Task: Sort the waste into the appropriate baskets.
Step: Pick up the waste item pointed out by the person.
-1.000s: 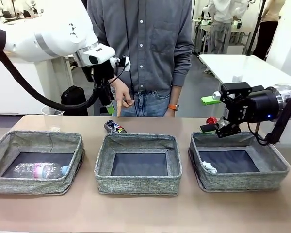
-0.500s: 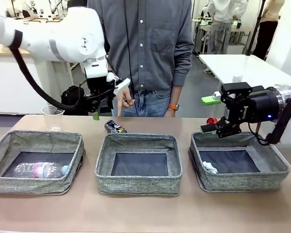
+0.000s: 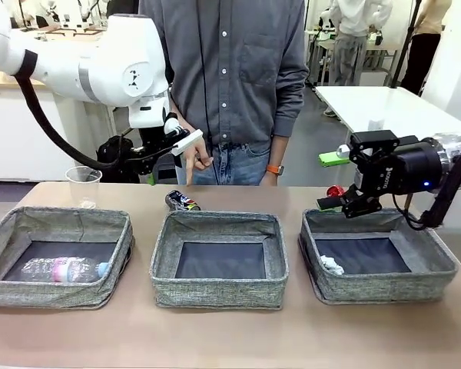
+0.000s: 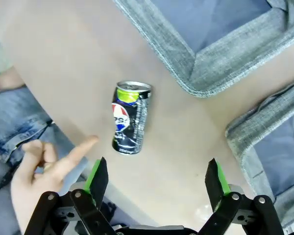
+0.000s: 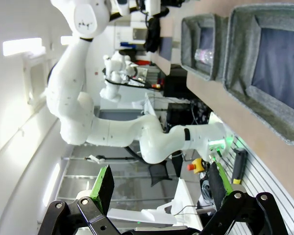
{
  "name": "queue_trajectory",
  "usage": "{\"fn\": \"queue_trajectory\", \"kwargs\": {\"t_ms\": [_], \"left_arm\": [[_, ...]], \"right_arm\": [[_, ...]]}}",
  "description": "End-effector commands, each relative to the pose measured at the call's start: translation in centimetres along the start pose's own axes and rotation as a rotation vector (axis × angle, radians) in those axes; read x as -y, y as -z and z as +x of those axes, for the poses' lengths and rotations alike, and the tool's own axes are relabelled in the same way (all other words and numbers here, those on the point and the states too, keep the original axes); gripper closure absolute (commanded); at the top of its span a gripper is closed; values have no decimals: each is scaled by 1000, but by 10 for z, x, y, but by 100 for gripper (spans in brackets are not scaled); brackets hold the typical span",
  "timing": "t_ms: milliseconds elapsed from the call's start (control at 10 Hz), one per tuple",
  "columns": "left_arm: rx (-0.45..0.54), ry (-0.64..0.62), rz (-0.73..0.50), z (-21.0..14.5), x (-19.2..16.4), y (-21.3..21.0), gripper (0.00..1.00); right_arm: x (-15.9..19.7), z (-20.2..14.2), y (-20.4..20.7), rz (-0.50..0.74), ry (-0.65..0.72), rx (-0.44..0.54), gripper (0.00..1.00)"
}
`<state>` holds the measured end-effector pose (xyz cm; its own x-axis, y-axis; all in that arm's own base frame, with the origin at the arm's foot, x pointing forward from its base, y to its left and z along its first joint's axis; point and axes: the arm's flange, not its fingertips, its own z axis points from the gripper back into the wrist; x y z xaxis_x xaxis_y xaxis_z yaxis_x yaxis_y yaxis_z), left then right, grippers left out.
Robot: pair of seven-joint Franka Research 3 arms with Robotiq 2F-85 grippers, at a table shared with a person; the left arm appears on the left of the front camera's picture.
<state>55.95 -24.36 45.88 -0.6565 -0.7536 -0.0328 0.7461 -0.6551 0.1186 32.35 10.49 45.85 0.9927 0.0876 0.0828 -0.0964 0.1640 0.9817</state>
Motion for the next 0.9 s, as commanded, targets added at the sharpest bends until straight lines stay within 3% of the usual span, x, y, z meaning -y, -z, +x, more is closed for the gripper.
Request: {"fn": "queue_trajectory", "kwargs": {"t_ms": [0,200,800], "left_arm": [[8,-2,19,2,-2,-3,0],[-7,38,87,-1,-20,26,0],[45,91,-17,-4,-40,98,0]], "right_arm": [[-4,1,1,25,13,9,0],[-4,1,1,25,13,9,0],[-4,1,1,25,13,9,0]]}}
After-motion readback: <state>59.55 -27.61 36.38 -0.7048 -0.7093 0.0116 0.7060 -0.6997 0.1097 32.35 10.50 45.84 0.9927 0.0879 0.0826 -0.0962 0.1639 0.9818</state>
